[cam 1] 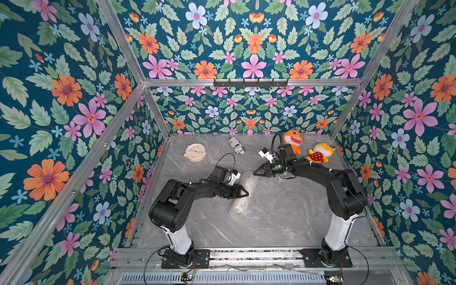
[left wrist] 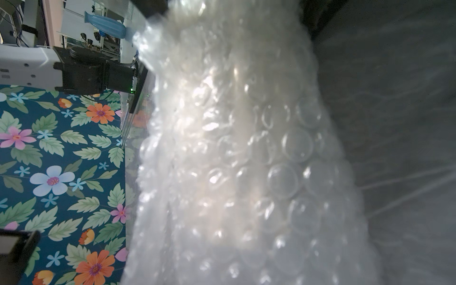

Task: Wrap vases in bubble wrap
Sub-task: Stick the tape on the bubble wrap.

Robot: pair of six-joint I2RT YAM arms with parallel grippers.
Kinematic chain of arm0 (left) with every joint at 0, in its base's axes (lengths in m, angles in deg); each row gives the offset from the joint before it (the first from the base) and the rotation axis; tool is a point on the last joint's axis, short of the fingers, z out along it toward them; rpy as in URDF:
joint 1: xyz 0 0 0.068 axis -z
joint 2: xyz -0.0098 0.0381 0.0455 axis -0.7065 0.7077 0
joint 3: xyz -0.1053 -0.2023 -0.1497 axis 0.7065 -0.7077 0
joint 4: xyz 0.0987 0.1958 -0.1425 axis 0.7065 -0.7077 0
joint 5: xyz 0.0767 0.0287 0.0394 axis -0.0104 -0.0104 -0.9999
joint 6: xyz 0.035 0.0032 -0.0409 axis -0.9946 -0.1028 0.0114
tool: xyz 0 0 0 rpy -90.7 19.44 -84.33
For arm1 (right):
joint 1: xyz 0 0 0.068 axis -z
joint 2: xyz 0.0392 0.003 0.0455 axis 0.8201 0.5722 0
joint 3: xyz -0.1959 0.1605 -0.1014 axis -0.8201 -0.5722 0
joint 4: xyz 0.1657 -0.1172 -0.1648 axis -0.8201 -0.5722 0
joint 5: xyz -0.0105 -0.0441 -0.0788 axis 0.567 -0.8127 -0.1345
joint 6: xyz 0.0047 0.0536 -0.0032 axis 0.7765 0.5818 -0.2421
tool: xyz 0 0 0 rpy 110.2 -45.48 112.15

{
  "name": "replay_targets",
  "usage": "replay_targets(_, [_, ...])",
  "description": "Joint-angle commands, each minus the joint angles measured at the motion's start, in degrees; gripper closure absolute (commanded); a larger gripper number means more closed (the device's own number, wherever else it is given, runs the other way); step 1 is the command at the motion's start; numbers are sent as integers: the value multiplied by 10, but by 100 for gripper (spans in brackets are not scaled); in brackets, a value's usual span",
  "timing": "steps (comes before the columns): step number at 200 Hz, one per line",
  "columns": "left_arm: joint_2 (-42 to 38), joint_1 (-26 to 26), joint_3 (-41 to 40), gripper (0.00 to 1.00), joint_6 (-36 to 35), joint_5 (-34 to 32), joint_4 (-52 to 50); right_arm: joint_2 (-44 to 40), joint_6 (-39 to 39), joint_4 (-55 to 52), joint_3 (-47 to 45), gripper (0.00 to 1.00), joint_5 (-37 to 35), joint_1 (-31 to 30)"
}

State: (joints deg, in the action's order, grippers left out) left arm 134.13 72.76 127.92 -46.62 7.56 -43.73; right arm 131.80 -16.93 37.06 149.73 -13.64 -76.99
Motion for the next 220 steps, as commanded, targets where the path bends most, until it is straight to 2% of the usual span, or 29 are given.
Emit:
replay_targets(1, [5,3,4,68,-18,17,-13,23,-68,-87,35,100,27,-7])
replay_targets(55, [7,5,6,68,-21,16,-18,46,-126,-138,59,100,19,-23])
replay_targets(220, [12,11,11,69,-19,16,-28,110,-183,-183,103,100,-30,-39])
